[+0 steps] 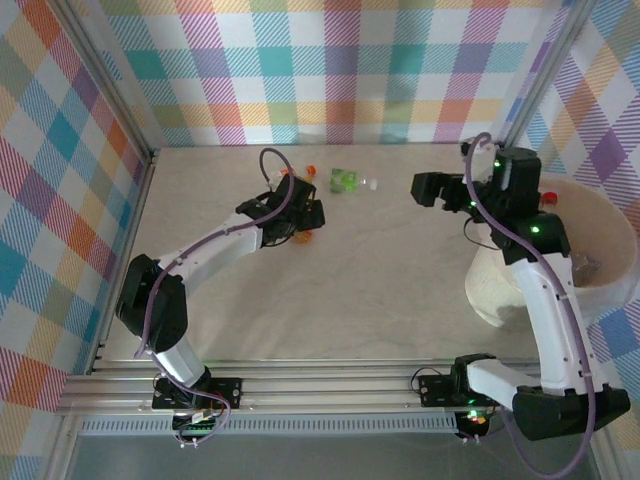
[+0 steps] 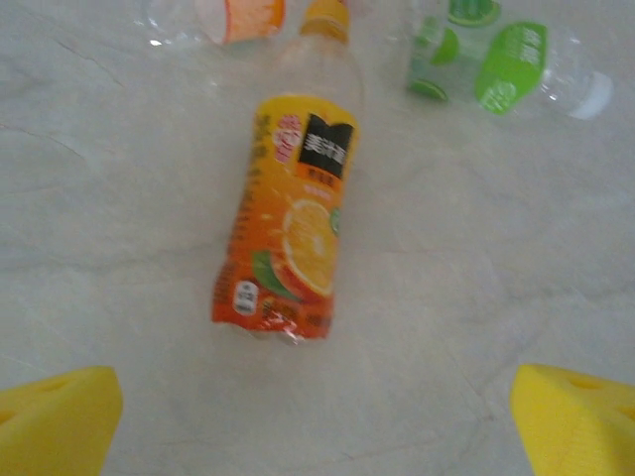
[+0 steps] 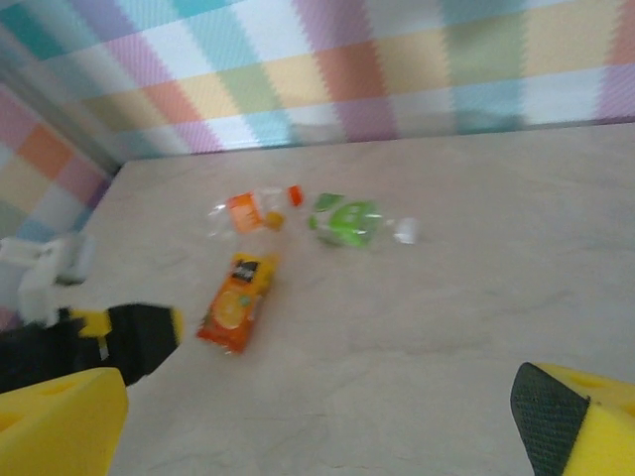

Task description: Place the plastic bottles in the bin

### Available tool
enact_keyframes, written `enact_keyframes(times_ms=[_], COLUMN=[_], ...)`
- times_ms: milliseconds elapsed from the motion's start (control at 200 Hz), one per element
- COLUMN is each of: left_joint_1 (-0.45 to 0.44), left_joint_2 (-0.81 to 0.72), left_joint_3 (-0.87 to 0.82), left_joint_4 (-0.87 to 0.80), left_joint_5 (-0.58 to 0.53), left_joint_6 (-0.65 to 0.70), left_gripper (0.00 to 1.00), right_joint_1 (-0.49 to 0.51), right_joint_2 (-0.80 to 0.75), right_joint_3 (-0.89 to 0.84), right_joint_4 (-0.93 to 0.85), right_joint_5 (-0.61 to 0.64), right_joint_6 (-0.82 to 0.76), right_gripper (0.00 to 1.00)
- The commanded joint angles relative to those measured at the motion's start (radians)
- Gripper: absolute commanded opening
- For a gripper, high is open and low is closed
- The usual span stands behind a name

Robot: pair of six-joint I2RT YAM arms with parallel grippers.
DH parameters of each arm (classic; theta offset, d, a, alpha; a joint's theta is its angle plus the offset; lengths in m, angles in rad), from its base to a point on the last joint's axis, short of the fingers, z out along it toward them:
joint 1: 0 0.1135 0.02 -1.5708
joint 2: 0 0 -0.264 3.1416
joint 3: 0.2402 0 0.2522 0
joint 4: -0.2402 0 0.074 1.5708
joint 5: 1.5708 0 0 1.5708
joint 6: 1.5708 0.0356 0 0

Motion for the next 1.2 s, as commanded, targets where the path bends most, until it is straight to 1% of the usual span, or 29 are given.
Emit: enact_keyframes(times_ms=[0,130,235,430,560,700,835,960,1025,1195], left_joint_1=[0.04,0.077,0.101,0.123,0.137,0.142,0.145,0.145,0.145,0.142], left_joint_2=[0.05,0.101,0.162,0.292,0.384,0.473,0.522,0.537,0.536,0.507], left_joint_3=[0.037,0.066,0.113,0.216,0.285,0.354,0.379,0.368,0.357,0.299], left_joint_4=[-0.072,-0.06,-0.069,-0.087,-0.097,-0.114,-0.117,-0.118,-0.121,-0.105], left_joint_5=[-0.02,0.054,0.121,0.173,0.194,0.231,0.287,0.287,0.288,0.289], left_joint_6=[0.027,0.065,0.107,0.174,0.189,0.202,0.196,0.183,0.182,0.176], left_gripper=[1.0,1.0,1.0,1.0,0.97,0.9,0.81,0.78,0.75,0.61], right_joint_1=[0.06,0.112,0.138,0.176,0.183,0.182,0.182,0.182,0.183,0.183], right_joint_2=[0.033,0.08,0.124,0.168,0.172,0.156,0.148,0.147,0.144,0.127], right_joint_3=[-0.038,-0.091,-0.109,-0.149,-0.158,-0.164,-0.172,-0.164,-0.155,-0.159], right_joint_4=[0.125,0.209,0.217,0.246,0.241,0.236,0.231,0.215,0.202,0.215], right_joint_5=[-0.063,-0.059,-0.054,-0.063,-0.065,-0.05,-0.039,-0.013,0.012,0.043], right_joint_6=[0.045,0.156,0.218,0.272,0.277,0.272,0.263,0.256,0.253,0.249], right_gripper=[1.0,1.0,1.0,1.0,1.0,1.0,1.0,1.0,1.0,1.0])
